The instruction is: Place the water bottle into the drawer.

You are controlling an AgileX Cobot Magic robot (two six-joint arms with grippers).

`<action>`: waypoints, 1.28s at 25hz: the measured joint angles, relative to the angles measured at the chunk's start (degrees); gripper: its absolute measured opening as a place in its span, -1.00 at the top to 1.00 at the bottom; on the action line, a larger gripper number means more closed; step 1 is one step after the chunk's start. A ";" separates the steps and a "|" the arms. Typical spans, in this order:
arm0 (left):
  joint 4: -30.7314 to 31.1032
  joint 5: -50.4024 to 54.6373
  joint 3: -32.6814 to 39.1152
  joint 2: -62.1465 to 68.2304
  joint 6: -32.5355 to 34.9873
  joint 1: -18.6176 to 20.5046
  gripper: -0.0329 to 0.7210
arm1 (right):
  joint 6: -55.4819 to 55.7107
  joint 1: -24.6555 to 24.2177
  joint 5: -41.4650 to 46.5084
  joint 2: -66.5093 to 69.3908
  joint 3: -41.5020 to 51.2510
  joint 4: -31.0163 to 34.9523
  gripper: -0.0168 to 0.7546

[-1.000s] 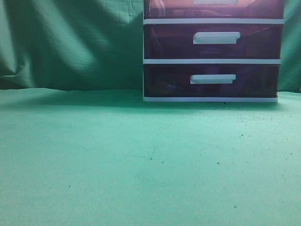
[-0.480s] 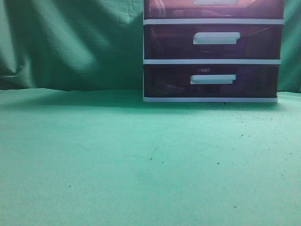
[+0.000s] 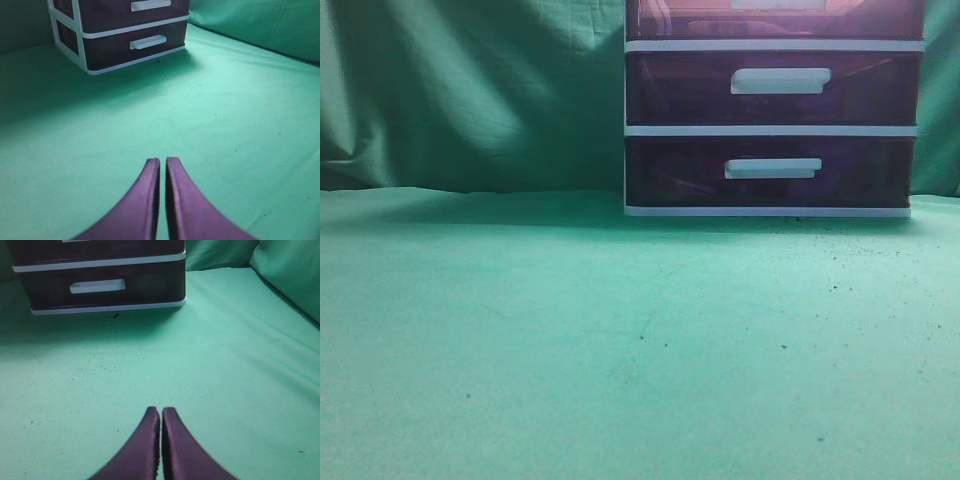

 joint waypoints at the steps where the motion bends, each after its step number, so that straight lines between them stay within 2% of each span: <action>1: 0.00 0.00 0.00 0.00 0.00 0.00 0.91 | 0.00 0.00 0.00 0.00 0.00 0.00 0.96; 18: 0.00 0.00 0.00 0.00 0.12 0.57 0.91 | 0.08 0.00 0.00 0.00 0.00 0.00 0.96; 20: 0.62 0.00 0.04 0.00 0.12 4.14 0.91 | 0.08 0.00 0.00 0.00 0.00 0.00 0.96; 22: 2.03 -0.64 1.25 0.00 0.33 9.71 0.91 | 0.08 -0.03 0.00 0.00 0.00 0.00 0.96; 28: 3.18 -14.11 11.37 0.00 0.80 31.74 0.91 | 0.08 -0.03 0.00 0.00 0.00 0.00 0.96; 30: 3.18 -18.45 14.52 0.00 0.80 36.88 0.91 | 0.08 -0.03 0.00 0.00 0.00 0.00 0.96; 32: 3.18 -20.94 17.44 -0.27 0.80 40.28 0.91 | 0.08 -0.03 0.00 0.00 0.00 0.00 0.96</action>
